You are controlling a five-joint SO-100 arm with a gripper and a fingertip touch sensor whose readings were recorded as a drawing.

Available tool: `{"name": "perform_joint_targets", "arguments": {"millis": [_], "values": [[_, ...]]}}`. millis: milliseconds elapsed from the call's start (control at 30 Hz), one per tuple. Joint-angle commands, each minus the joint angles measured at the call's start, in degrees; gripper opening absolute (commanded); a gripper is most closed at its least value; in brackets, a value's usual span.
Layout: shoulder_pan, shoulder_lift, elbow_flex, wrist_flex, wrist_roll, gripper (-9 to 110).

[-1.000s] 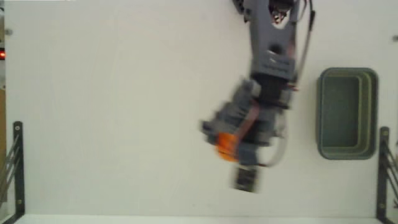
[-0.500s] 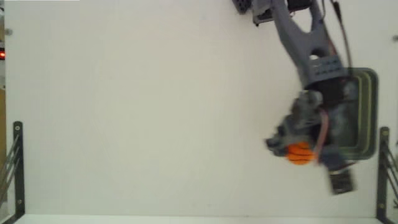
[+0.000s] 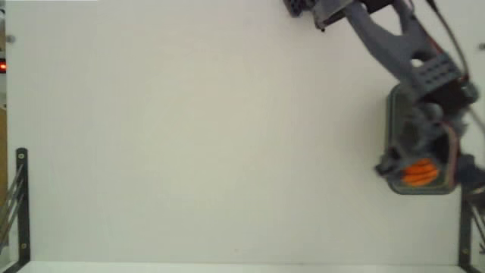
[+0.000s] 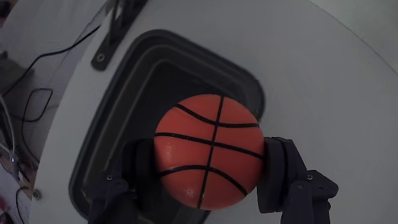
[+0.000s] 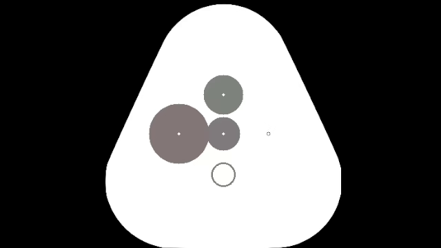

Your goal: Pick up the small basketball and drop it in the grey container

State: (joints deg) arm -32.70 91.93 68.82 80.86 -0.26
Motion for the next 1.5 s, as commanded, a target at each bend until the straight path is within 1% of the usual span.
{"name": "perform_joint_targets", "arguments": {"millis": [0,200,1133,1167,1467], "values": [[-2.9,1.4,-2.6,0.8,0.3,86],[-4.7,1.2,-2.9,0.8,0.3,86],[-4.7,1.2,-2.9,0.8,0.3,86],[-4.7,1.2,-2.9,0.8,0.3,110],[-4.7,1.2,-2.9,0.8,0.3,110]]}}
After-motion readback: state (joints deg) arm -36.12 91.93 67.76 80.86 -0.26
